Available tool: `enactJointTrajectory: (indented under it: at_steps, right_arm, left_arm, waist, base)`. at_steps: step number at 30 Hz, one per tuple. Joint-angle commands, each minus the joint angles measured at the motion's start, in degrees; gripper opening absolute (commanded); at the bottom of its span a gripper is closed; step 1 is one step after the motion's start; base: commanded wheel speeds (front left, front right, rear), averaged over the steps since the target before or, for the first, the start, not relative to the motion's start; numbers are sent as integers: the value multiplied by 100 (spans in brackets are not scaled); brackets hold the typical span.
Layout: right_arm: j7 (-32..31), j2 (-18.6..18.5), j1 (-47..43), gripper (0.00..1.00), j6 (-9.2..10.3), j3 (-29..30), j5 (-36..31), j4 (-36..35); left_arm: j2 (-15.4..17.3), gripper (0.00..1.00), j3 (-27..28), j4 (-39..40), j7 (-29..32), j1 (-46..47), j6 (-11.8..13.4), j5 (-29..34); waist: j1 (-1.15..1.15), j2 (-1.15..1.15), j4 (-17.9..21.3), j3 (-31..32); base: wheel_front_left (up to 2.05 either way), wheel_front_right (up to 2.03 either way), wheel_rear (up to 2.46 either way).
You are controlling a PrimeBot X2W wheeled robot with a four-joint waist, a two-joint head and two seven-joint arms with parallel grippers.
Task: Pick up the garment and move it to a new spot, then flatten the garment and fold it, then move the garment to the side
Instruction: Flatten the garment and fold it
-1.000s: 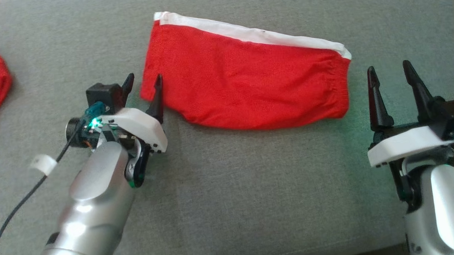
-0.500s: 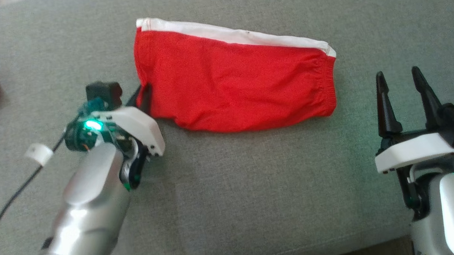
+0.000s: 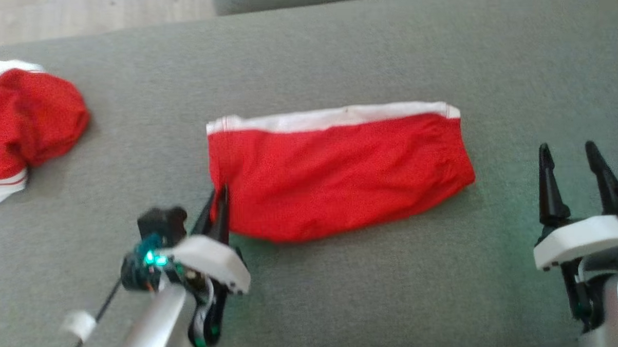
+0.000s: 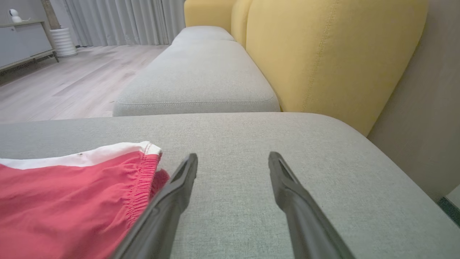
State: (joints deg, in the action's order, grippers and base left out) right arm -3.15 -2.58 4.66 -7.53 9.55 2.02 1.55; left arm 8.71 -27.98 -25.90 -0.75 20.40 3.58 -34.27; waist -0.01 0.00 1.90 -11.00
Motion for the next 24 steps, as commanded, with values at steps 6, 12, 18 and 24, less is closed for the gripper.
enactJointTrajectory:
  at_steps: [6,12,18,24]
  right_arm:
    - [-77,-30,-94,100,4,-214,67,-83]
    - [-72,-30,-91,100,4,-305,107,21]
    - [-71,-30,-58,100,4,-385,105,166]
    - [-110,-30,-114,100,4,-394,94,307]
  left_arm:
    - [-14,0,200,752,-229,-569,248,-179]
    - [-15,48,233,899,-449,-693,327,-145]
    - [120,100,339,1063,-938,-642,415,69]
    - [293,100,412,1297,-1153,-900,502,183]
  waist:
    - [1,0,-234,255]
    - [1,0,-223,274]
    - [1,0,-242,395]
    - [1,0,-350,612]
  base:
    - [0,0,0]
    - [0,0,0]
    - [0,0,0]
    - [0,0,0]
